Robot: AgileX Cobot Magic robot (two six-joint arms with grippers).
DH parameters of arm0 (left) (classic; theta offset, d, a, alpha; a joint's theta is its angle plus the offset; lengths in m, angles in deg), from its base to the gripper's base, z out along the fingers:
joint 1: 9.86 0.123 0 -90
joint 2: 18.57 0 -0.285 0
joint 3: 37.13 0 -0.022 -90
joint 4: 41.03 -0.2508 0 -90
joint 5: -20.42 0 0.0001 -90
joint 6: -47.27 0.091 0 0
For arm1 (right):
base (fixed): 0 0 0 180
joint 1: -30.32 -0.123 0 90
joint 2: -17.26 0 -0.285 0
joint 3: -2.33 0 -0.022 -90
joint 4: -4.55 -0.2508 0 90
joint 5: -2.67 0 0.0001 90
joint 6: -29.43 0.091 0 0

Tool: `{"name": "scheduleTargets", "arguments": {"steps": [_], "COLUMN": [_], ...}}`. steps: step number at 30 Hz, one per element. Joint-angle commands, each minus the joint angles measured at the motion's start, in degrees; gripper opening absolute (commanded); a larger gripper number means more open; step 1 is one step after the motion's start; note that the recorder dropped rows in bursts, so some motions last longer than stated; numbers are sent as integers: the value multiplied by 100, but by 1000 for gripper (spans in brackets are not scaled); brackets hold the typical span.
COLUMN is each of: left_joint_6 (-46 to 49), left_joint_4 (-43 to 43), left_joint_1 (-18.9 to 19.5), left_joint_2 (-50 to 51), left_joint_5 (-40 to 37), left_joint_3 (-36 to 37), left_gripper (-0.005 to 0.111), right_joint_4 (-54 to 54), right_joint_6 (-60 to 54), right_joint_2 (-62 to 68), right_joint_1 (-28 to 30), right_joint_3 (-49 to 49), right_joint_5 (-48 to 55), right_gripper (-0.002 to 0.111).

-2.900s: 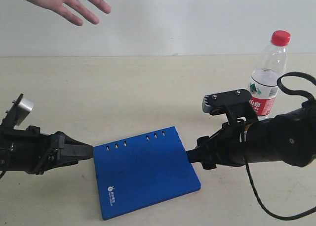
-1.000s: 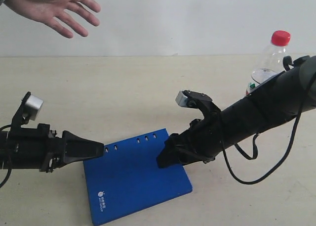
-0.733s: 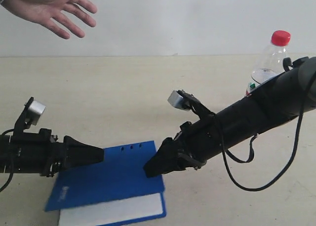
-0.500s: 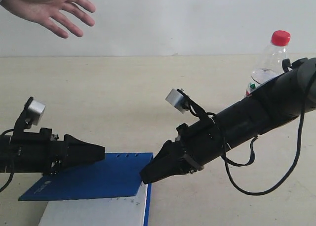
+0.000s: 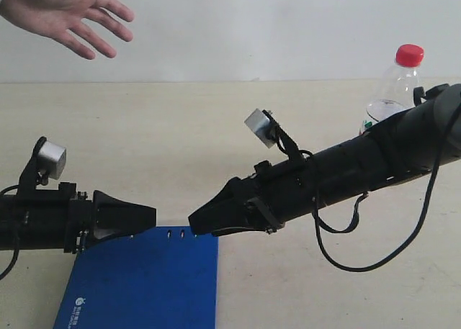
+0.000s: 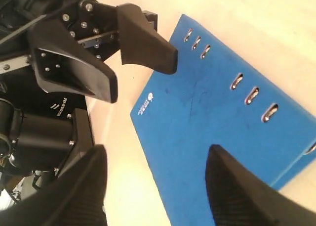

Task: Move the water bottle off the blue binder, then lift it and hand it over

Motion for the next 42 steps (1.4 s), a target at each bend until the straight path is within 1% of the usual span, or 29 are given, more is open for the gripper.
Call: {"name": "scheduleTargets", "arguments": {"steps": [1, 4, 6, 10, 14, 16, 25, 27, 30, 33, 35, 40, 42], "left_joint_6": [142, 85, 8, 8, -65, -180, -547, -547, -412, -330, -471, -507, -777], "left_joint_4": [-33, -33, -33, -33, -33, -33, -33, -33, -33, -98, -345, -457, -732], "left_joint_1": [-16, -6, -6, -4, -4, -4, -4, -4, -4, -4, -4, -4, -4], "left_joint_2": [15, 15, 15, 2, 2, -20, -453, -612, -826, -809, -743, -521, -436], "left_joint_5": [389, 1373, 1767, 1712, 1724, 1763, 1797, 2108, 3135, 3636, 3674, 3652, 3483], "left_joint_3": [-6, -6, -6, -38, -279, -426, -1047, -1089, -1089, -1089, -1089, -1089, -1089], "left_gripper": [56, 56, 56, 56, 56, 56, 56, 56, 56, 56, 56, 56, 56], "right_joint_4": [134, 337, 326, 253, 213, 213, 213, 213, 213, 213, 213, 379, 471], "right_joint_6": [497, 928, 975, 877, 877, 840, 684, 656, 642, 644, 644, 634, 634], "right_joint_2": [-30, -18, 42, 342, 640, 704, 703, 703, 703, 703, 703, 703, 703], "right_joint_1": [3, 3, 3, 3, 3, 3, 3, 3, 3, 3, 3, 3, 3], "right_joint_3": [-15, -15, -15, -108, -110, -110, -110, -110, -110, -110, -110, -110, -110], "right_joint_5": [-333, -1200, -1287, -752, -813, -688, -668, -668, -668, -617, -551, -322, -276], "right_gripper": [53, 53, 53, 53, 53, 53, 53, 53, 53, 53, 53, 53, 53]}}
